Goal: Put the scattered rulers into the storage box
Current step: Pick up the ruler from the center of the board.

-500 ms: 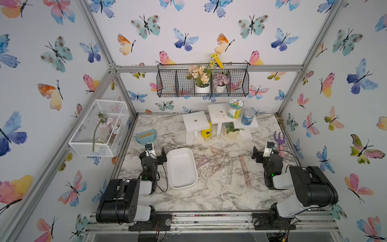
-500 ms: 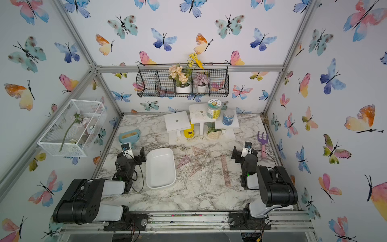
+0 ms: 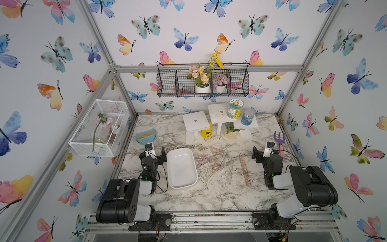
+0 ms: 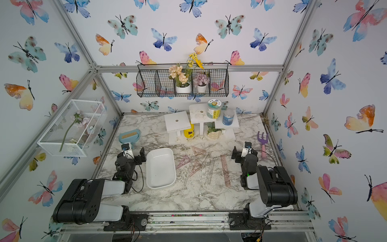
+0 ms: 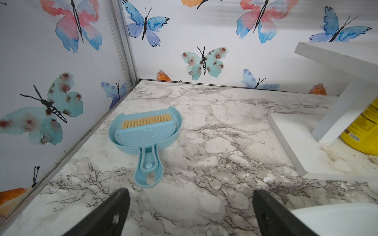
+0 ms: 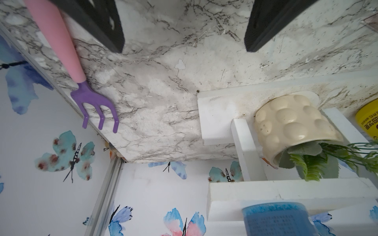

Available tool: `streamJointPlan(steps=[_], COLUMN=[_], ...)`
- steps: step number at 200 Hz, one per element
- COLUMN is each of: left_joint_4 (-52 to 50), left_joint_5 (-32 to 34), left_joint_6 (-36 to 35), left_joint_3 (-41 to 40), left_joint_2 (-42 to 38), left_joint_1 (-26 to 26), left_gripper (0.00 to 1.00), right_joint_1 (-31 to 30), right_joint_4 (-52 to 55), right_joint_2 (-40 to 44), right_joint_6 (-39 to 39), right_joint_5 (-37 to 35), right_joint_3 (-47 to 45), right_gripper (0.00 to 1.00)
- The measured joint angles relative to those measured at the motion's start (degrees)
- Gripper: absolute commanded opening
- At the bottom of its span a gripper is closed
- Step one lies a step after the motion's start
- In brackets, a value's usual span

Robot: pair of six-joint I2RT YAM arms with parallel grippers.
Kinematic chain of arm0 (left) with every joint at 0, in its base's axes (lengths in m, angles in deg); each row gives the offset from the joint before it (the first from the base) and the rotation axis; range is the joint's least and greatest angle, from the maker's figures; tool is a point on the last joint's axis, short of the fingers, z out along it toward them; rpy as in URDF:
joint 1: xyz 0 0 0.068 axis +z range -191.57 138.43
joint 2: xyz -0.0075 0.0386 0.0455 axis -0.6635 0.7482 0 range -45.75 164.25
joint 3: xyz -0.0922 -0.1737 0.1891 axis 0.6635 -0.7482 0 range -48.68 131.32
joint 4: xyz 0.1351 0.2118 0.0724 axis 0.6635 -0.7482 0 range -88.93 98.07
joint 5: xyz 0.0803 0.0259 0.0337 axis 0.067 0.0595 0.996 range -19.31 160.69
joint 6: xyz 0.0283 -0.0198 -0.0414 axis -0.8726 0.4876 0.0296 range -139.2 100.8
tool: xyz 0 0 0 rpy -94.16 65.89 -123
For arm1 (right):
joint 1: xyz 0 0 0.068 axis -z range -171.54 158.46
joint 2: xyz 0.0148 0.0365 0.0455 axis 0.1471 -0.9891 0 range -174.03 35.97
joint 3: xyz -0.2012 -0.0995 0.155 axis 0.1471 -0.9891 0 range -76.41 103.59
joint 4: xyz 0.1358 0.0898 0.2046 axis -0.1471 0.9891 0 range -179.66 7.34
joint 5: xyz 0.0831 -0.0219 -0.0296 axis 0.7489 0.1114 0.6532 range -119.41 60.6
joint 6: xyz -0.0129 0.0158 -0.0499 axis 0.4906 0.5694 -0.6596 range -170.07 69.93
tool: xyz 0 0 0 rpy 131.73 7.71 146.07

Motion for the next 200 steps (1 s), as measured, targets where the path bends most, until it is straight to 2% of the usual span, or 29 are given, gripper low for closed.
streamJointPlan(steps=[86, 116, 135, 154, 158, 164, 170, 186, 200], left_joint_4=[-1.49, -17.84, -28.61, -39.45, -41.79, -45.48, -48.41, -56.46, -60.13], left_joint_5=[1.46, 9.05, 12.94, 16.92, 17.33, 18.12, 18.1, 15.93, 11.19], left_joint_6=[0.72, 6.21, 10.91, 16.85, 18.34, 20.39, 21.79, 25.03, 26.14], left_joint_3=[0.24, 7.19, 14.43, 19.71, 20.5, 21.86, 22.77, 25.16, 26.45], left_joint_2=[-1.11, -8.98, -13.05, -16.87, -17.66, -19.26, -20.5, -25.86, -30.32], left_joint_1=[0.0, 0.0, 0.0, 0.0, 0.0, 0.04, 0.09, 0.2, 0.39], left_gripper=[0.99, 0.99, 0.99, 0.99, 0.99, 0.99, 1.0, 0.83, 0.71], right_joint_1=[0.0, -0.02, -0.02, -0.04, -0.04, -0.04, -0.04, 0.04, 0.04], right_joint_4=[0.81, 15.54, 26.88, 35.67, 37.86, 41.66, 44.52, 53.27, 60.13], right_joint_2=[0.76, 12.15, 19.85, 22.38, 22.56, 22.56, 22.4, 20.59, 18.56], right_joint_6=[-0.24, 1.07, 4.07, 9.25, 10.49, 12.2, 13.51, 16.44, 18.4], right_joint_5=[0.26, 0.2, -0.24, -2.34, -2.84, -2.95, -2.91, -0.57, 2.43], right_joint_3=[0.13, 5.55, 14.05, 21.81, 23.19, 25.64, 27.23, 32.3, 35.6], right_gripper=[0.98, 0.98, 0.98, 0.99, 0.96, 0.81, 0.74, 0.67, 0.55])
